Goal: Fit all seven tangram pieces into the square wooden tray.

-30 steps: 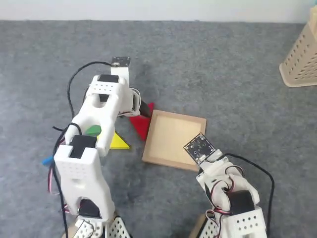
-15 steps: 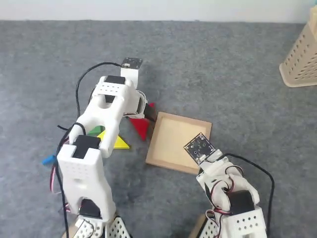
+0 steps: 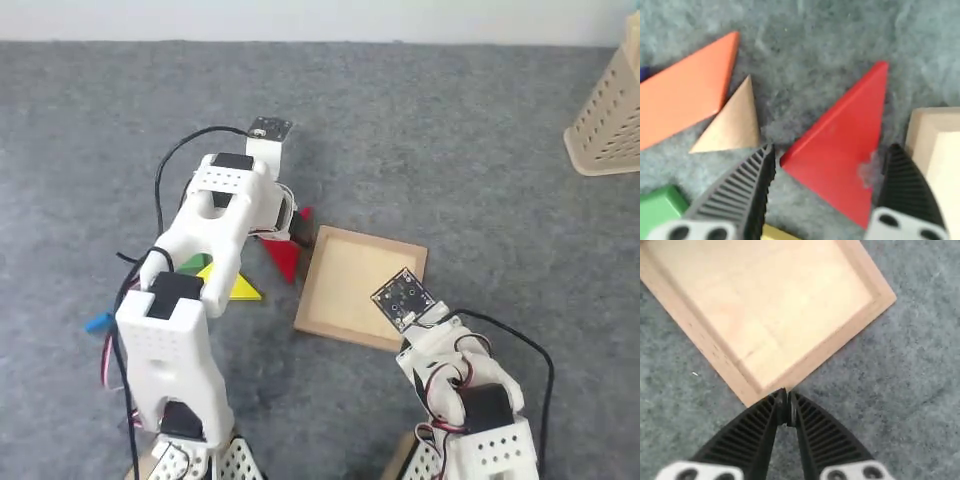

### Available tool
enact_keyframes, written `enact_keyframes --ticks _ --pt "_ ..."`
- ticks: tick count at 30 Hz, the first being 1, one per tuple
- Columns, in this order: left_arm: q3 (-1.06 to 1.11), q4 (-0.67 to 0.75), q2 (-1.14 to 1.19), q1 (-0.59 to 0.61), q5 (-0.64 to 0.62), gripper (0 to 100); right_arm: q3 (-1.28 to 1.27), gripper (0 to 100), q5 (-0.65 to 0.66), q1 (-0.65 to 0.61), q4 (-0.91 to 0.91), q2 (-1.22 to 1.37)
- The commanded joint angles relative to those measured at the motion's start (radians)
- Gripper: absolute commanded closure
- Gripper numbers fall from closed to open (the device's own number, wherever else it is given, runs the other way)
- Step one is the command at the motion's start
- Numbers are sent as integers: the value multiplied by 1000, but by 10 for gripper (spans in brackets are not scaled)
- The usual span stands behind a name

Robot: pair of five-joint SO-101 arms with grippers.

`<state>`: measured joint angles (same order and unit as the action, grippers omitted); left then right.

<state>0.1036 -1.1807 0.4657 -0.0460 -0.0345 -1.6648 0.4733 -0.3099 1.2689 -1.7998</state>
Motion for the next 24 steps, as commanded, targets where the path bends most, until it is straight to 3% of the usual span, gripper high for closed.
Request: enact_keyframes --ticks 1,16,24 --pt "21 -5 -8 -14 15 713 -18 991 -6 -1 5 -15" --pt "18 -23 -26 -23 15 742 -18 991 -6 -1 5 -15" --pt "59 -11 -152 -38 11 778 -18 991 -6 -1 5 -15"
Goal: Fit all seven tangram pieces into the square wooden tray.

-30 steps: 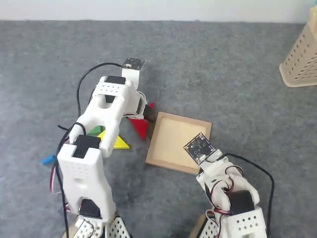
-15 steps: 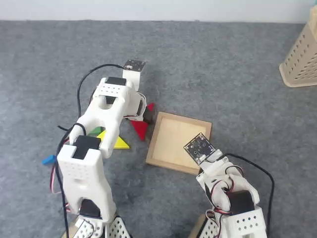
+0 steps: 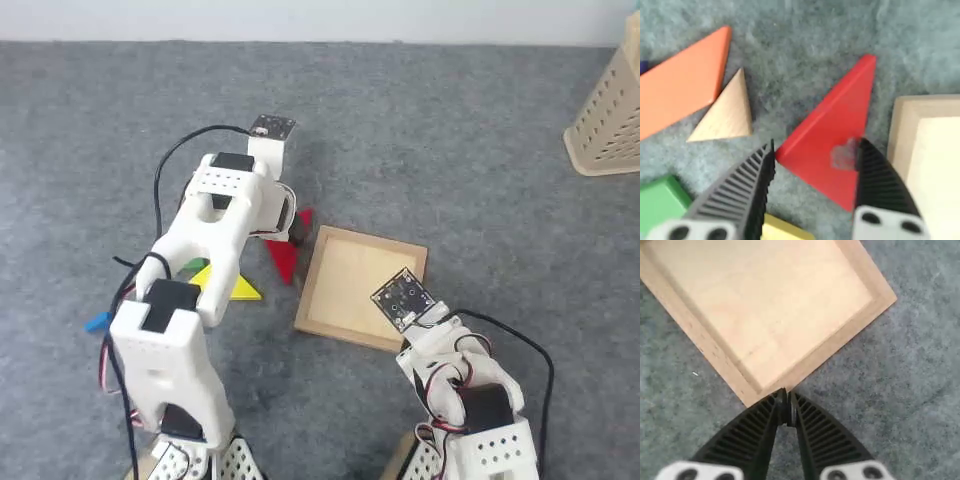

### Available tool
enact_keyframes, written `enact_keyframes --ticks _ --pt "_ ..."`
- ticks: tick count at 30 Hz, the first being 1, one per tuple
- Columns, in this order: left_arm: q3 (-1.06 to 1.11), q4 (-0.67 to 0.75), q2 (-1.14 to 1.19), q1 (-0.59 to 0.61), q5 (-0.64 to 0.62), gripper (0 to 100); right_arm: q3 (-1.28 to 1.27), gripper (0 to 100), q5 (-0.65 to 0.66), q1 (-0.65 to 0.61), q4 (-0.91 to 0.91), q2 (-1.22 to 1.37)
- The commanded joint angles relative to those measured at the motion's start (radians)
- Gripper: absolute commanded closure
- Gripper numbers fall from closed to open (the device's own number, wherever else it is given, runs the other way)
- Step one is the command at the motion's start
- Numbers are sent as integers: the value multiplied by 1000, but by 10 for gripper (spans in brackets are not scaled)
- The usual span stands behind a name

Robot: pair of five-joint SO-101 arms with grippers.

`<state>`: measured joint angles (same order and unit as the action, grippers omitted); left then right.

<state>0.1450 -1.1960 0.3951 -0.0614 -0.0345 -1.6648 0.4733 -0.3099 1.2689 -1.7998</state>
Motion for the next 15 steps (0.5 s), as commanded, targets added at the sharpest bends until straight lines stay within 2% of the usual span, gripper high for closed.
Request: enact_keyframes --ticks 1,11,15 --pt "31 11 -89 -29 11 778 -18 991 -6 -1 5 -15" --pt "44 -11 -229 -58 9 779 -18 991 -6 -1 5 -15" --pt "45 -60 -288 -117 11 779 -18 991 -6 -1 5 -15"
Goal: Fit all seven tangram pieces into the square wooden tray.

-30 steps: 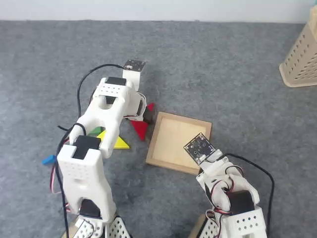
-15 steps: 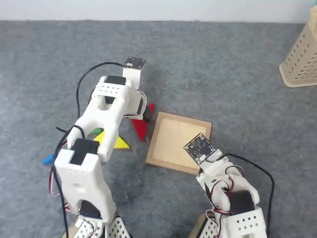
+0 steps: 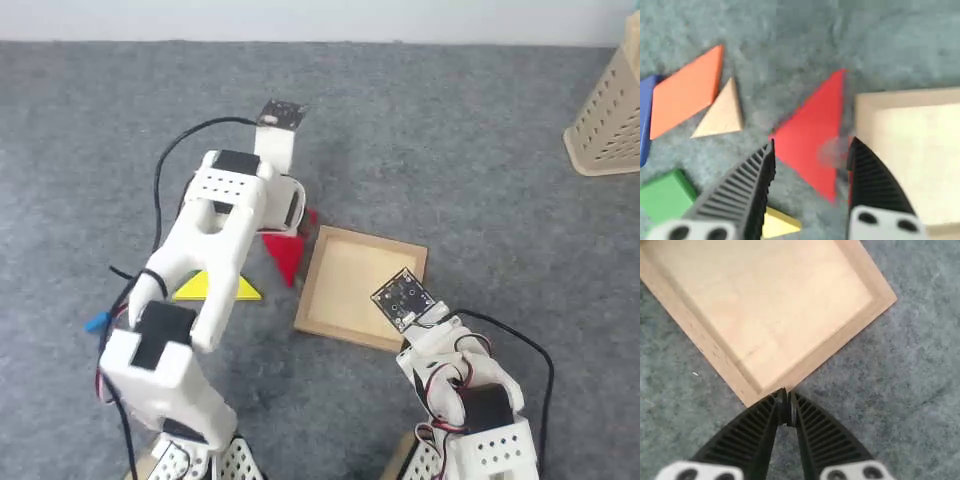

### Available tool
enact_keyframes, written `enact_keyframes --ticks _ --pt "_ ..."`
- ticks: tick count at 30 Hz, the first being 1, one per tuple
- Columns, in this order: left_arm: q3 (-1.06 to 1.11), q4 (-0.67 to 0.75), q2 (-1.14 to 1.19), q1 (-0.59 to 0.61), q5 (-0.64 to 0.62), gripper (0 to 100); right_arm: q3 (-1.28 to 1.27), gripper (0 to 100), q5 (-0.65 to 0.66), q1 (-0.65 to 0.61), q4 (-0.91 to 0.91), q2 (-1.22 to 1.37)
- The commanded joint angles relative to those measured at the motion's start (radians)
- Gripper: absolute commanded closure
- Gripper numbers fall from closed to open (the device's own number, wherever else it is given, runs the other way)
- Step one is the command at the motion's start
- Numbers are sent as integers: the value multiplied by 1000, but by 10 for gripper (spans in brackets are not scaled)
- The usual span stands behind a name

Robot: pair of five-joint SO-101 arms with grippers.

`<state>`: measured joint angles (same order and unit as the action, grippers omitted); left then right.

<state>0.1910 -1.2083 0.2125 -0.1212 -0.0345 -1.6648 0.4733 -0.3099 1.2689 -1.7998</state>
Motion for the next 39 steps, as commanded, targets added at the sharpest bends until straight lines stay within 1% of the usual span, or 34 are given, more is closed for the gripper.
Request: enact_keyframes --ticks 1,7,10,14,17,20,22,25,30,35,39 --pt "4 -54 -110 -75 12 779 -18 991 -6 -1 5 -15" --pt "54 -25 -117 -106 17 775 -18 991 -6 -1 5 -15" --pt "73 15 -109 -115 17 775 -18 991 -6 -1 5 -15" --pt "131 97 -66 -157 17 775 -18 991 -6 -1 5 -15" --pt "124 117 -17 -178 11 775 -18 991 -6 -1 5 -15" --pt "104 135 37 -172 5 775 -18 991 -6 -1 5 -15" --pt "85 147 77 -170 -26 775 -18 991 -6 -1 5 -15" --pt "35 152 143 -153 -64 775 -18 991 -6 -1 5 -15" --pt "-76 144 227 -66 -133 775 -18 991 -6 -1 5 -15" --pt "-113 149 244 31 -140 775 -18 991 -6 -1 5 -15" --pt "-117 149 241 46 -138 775 -18 991 -6 -1 5 -15"
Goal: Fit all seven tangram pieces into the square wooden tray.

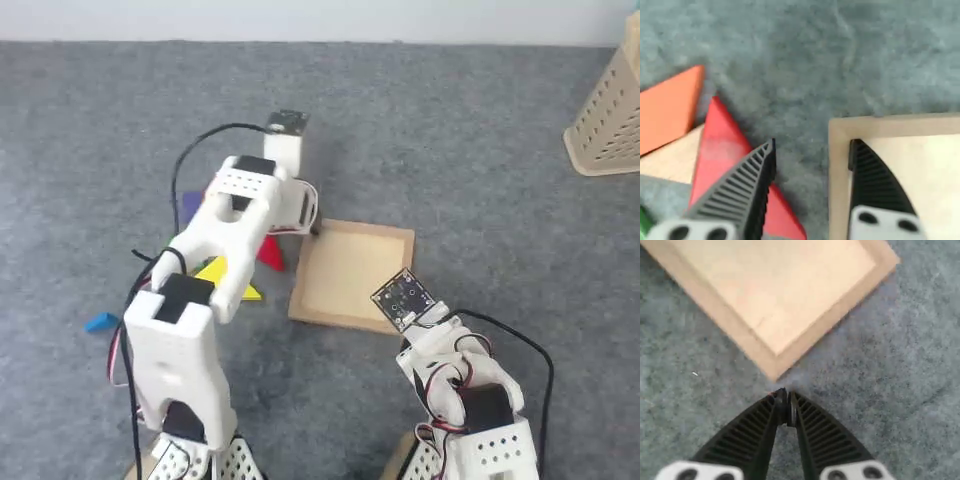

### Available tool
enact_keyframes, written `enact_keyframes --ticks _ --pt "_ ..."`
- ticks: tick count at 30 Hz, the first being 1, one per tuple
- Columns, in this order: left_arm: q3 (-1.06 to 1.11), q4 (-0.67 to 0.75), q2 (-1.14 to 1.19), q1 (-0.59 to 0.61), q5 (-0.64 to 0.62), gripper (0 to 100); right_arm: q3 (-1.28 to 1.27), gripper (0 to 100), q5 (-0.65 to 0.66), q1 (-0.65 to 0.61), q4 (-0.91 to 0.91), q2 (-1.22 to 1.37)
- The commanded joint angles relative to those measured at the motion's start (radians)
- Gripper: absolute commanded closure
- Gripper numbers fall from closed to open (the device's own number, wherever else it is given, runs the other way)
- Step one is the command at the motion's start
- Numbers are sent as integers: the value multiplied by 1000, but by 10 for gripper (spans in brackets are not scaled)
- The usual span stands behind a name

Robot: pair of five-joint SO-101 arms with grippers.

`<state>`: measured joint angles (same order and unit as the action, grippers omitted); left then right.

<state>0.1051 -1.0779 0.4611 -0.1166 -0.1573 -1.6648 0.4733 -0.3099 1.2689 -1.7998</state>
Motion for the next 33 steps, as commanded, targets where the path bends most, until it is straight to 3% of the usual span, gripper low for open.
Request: enact_keyframes --ticks 1,12,17,21,24,28,33 --pt "-31 18 -8 41 -15 775 -18 991 -6 -1 5 -15" --pt "-65 5 -9 144 -17 775 -18 991 -6 -1 5 -15" --pt "-156 -117 -25 146 14 775 -18 991 -6 -1 5 -15" --pt "-165 -221 -199 166 34 758 -18 991 -6 -1 5 -15" --pt "-36 -199 -407 193 61 724 -18 991 -6 -1 5 -15" --pt "289 -63 -658 204 57 724 -18 991 -6 -1 5 -15" --pt "599 103 -798 218 54 725 -18 991 -6 -1 5 -15"
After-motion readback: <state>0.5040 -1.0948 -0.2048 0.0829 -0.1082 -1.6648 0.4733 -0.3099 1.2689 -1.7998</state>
